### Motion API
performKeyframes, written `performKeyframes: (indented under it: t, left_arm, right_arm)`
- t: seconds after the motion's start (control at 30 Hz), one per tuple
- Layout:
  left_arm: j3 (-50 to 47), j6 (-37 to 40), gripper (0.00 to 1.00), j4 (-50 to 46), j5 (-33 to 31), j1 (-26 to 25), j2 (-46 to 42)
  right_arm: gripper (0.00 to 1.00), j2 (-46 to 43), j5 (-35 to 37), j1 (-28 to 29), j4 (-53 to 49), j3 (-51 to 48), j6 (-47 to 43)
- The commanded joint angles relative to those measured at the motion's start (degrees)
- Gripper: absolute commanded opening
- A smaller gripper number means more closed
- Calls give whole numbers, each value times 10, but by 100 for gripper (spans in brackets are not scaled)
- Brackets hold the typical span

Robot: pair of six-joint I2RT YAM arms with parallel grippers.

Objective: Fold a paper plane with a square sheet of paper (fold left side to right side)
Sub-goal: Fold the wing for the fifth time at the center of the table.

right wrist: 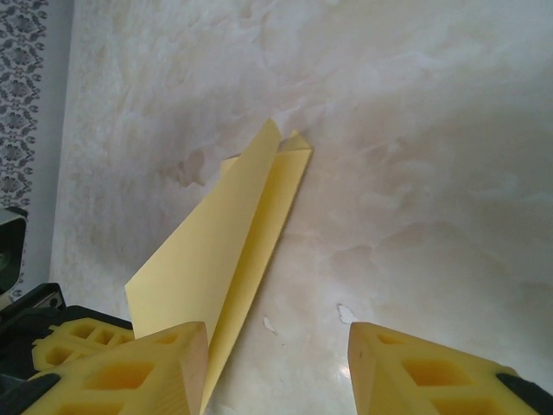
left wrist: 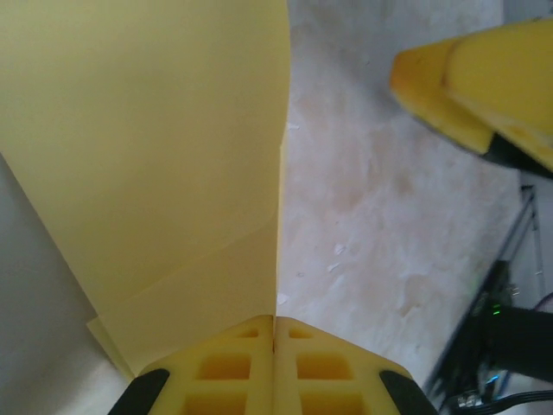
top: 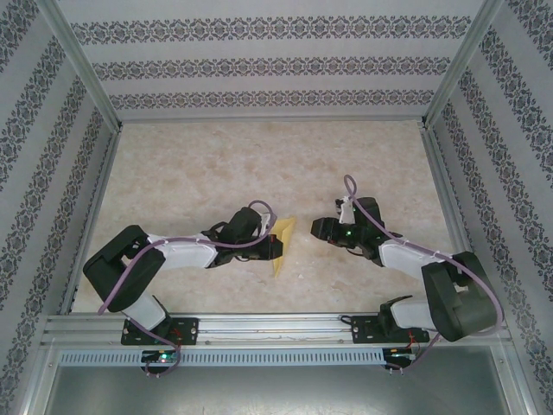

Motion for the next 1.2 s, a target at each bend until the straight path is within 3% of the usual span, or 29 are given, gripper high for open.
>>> performKeyframes:
  t: [0.0, 0.37, 0.77, 1.17]
  left_arm:
    - [-26, -55, 0, 104, 18, 14, -11]
    - [-86, -120, 0, 246, 17, 19, 12]
    - [-116, -172, 0, 351, 28, 24, 65]
    - [-125, -175, 0, 362, 33, 33, 71]
  right_arm:
    - [47, 15, 7, 18, 59, -6, 26]
    - [47, 72, 48, 78, 112, 13, 66]
    - [45, 114, 66, 104, 137, 28, 87]
    - [42, 138, 74, 121, 145, 44, 94]
